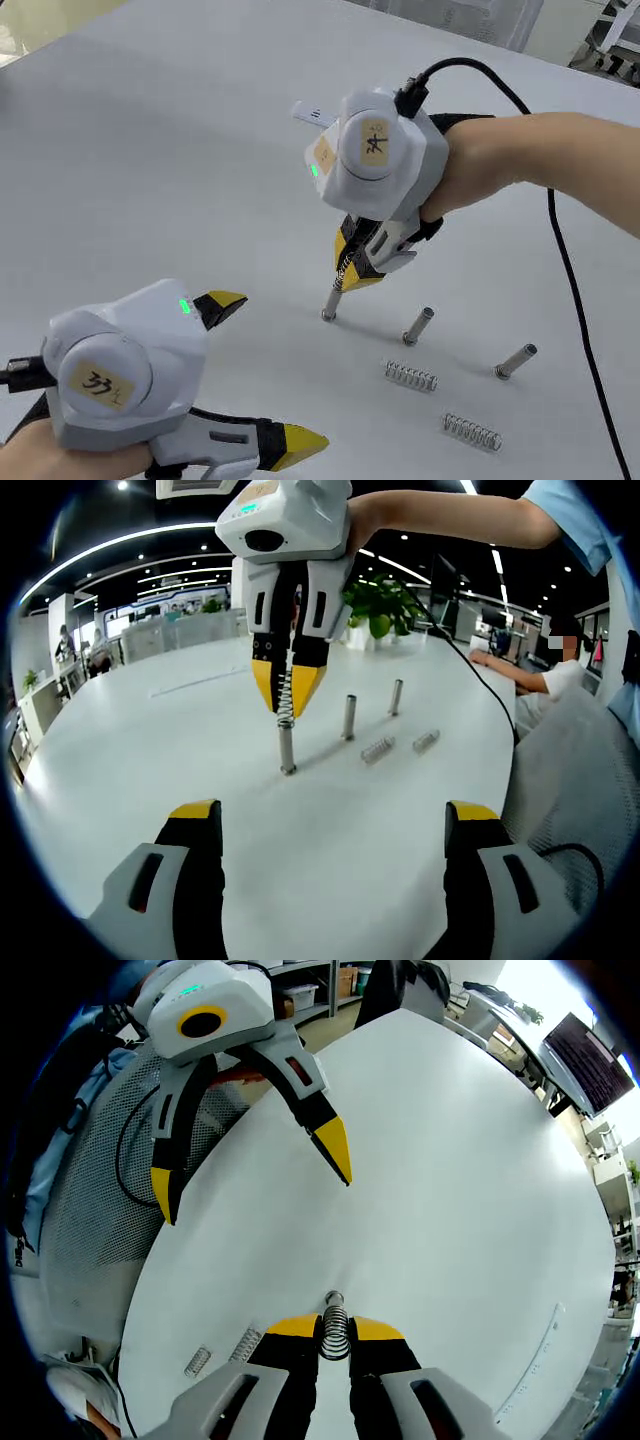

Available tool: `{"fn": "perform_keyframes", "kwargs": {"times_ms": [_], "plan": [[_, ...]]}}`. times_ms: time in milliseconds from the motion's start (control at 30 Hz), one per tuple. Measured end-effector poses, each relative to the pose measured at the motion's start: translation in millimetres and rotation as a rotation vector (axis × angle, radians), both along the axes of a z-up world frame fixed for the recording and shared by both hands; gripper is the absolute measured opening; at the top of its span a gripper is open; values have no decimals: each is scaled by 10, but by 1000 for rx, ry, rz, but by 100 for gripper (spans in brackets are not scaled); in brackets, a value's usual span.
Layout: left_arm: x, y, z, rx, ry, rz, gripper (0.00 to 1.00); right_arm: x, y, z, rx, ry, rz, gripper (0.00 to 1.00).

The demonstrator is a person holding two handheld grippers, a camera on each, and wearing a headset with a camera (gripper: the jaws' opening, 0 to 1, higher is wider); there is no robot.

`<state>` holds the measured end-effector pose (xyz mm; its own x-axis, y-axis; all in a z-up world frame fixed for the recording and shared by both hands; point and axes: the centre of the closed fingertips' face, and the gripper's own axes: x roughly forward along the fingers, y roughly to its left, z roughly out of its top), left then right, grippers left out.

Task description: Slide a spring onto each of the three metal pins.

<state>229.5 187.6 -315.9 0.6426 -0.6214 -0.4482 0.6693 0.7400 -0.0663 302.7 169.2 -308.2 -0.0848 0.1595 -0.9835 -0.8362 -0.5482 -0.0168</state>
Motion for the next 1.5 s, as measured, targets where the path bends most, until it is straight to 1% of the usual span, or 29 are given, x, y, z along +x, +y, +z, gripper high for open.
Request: {"fn": "perform_keyframes", "kwargs": {"times_ms": [333, 433, 900, 1367, 1500], "plan": [[-4, 10, -12, 1, 5, 3, 90, 13, 3, -130, -33, -4, 17, 8], [-2, 10, -10, -2, 6, 6, 90, 5, 7, -148, -35, 0, 16, 8], [-8, 8, -21, -1, 13, 6, 90, 3, 3, -329, -67, 1, 25, 8], [-9, 2, -24, -3, 18, 6, 89, 33, -7, -479, -84, -3, 24, 8], [-12, 1, -28, -4, 20, 6, 88, 33, -8, -506, -80, -7, 25, 8]]}}
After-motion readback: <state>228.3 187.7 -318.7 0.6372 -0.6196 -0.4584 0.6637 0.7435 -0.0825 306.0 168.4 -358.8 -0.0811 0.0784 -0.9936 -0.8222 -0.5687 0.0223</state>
